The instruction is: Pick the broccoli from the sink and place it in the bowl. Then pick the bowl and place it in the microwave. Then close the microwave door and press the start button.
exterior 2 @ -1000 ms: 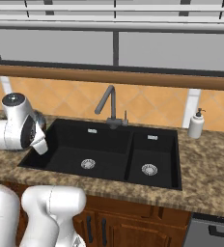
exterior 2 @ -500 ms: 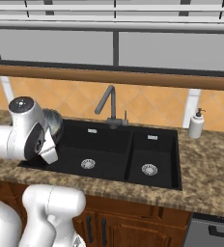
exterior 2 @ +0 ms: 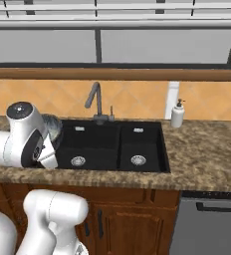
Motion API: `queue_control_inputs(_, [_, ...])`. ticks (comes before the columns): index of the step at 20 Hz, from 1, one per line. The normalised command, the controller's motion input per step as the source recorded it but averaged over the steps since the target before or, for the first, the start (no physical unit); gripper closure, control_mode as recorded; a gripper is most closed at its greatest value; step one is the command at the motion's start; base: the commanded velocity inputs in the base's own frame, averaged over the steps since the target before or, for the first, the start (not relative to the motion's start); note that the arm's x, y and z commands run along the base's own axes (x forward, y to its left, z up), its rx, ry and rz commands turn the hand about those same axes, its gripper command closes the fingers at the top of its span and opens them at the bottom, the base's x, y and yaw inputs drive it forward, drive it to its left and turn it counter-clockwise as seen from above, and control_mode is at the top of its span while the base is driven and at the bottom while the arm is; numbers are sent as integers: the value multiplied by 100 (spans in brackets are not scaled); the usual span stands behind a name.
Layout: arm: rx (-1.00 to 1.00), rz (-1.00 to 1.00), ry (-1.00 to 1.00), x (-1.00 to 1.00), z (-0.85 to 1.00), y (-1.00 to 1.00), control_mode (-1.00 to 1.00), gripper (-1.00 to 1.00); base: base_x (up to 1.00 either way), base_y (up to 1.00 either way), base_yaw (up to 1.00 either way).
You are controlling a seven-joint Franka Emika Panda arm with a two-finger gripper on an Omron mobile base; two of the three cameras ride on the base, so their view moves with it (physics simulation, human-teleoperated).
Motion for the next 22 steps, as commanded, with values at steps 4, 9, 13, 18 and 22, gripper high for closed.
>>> queue_control_inputs(4, [0, 0, 0, 0, 0, 0, 100, 100, -50, 2, -84])
queue_control_inputs(9, [0, 0, 0, 0, 0, 0, 100, 100, -34, 2, -92])
queue_control_inputs(13, [0, 0, 0, 0, 0, 0, 100, 100, -15, -16, -88])
queue_control_inputs(18, [0, 0, 0, 0, 0, 0, 100, 100, 0, -68, -76])
queue_control_inputs(22, [0, 0, 0, 0, 0, 0, 100, 100, 37, -95, -65])
